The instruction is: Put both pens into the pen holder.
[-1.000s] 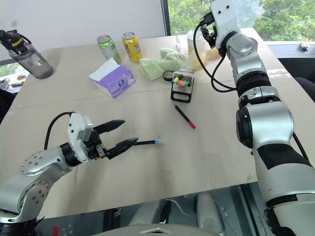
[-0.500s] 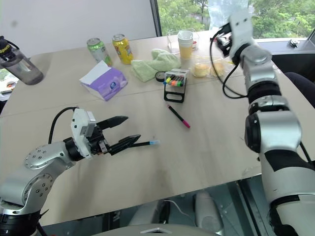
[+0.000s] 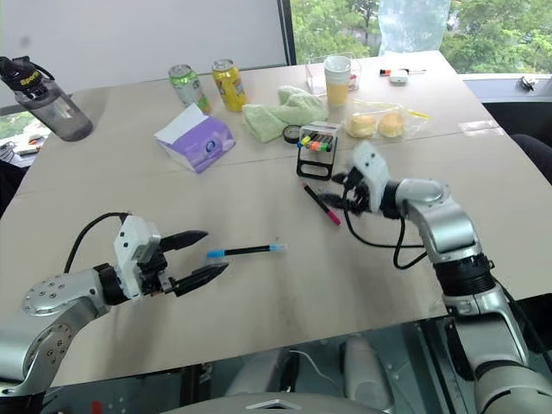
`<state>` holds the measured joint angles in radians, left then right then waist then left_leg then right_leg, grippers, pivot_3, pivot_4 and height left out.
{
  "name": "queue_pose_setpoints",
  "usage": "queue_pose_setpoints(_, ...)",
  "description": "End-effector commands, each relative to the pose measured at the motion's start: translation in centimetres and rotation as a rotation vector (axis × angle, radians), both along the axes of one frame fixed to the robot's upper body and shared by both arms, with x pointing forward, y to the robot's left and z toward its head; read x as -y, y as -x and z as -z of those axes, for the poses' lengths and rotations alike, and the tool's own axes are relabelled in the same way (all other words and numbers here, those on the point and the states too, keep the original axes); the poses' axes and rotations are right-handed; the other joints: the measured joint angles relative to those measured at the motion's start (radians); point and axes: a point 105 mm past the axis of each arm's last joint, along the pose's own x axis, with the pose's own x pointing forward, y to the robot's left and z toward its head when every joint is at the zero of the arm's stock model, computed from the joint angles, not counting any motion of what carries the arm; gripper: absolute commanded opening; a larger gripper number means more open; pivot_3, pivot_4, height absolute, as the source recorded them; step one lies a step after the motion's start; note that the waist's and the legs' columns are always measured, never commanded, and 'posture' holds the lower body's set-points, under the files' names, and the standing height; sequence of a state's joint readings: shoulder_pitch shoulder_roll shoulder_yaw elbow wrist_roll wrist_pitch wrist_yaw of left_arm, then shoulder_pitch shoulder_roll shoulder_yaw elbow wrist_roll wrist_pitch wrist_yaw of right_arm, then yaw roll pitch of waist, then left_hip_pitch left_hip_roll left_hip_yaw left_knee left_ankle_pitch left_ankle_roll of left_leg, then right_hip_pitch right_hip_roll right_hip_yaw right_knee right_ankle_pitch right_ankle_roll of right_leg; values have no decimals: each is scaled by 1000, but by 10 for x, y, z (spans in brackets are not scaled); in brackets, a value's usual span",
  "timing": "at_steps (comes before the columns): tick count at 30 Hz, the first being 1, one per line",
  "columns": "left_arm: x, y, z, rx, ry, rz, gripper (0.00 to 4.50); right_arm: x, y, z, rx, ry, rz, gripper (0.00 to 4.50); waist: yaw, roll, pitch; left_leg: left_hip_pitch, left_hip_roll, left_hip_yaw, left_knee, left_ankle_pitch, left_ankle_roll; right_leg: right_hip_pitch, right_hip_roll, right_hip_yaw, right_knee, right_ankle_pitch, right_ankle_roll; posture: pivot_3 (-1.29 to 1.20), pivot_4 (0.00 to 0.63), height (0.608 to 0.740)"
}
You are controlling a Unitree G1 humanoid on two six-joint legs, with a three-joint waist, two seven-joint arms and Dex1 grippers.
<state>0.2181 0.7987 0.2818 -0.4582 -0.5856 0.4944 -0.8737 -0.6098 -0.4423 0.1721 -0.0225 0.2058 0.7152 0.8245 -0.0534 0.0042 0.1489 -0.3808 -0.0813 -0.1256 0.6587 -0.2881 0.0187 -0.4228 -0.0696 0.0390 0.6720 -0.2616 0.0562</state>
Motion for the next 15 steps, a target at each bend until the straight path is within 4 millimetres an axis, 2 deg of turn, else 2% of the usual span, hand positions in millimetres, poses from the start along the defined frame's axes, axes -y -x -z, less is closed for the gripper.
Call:
queue_pose_setpoints(1, -10, 2, -6, 37, -39, -11, 4500, -1, -3, 1, -15, 61, 86, 2772, 7, 0, 0, 0, 0, 0, 0, 0, 0, 0, 0, 0, 0, 0, 0, 0, 150, 740)
queue_pose_setpoints(9, -11, 2, -7, 47, -42, -14, 4500, -3, 10, 26, -120, 158, 103, 2772, 18, -1, 0, -1, 0, -1, 0, 0, 0, 0, 0, -1, -1, 0, 0, 0, 150, 740)
queue_pose_setpoints(10, -11, 2, -7, 48, -41, -15, 4500, -3, 11, 28, -125, 162, 102, 2095, 18, -1, -1, -1, 0, -1, 0, 0, 0, 0, 0, -2, -1, 0, 0, 0, 150, 740)
queue_pose_setpoints(11, -11, 2, -7, 49, -40, -15, 4500, -3, 13, 28, -132, 160, 100, 1879, 18, -1, -1, -1, 0, -1, 0, 0, 0, 0, 0, -2, -1, 0, 0, 0, 150, 740)
queue_pose_setpoints(13, -10, 2, -7, 50, -36, -15, 4500, -3, 16, 29, -142, 157, 91, 1005, 17, -1, -1, -1, 0, -1, 0, 0, 0, 0, 0, -2, -1, 0, 0, 0, 150, 740)
queue_pose_setpoints(14, -10, 1, -7, 52, -32, -16, 4500, -3, 17, 29, -142, 155, 89, 347, 17, -1, -1, -1, 0, -1, 0, 0, 0, 0, 0, -2, -1, 0, 0, 0, 150, 740)
queue_pose_setpoints(15, -9, 1, -7, 53, -28, -16, 4500, -2, 18, 28, -142, 154, 88, 70, 16, -1, -1, -1, 0, -1, 0, 0, 0, 0, 0, -2, -1, 0, 0, 0, 150, 740)
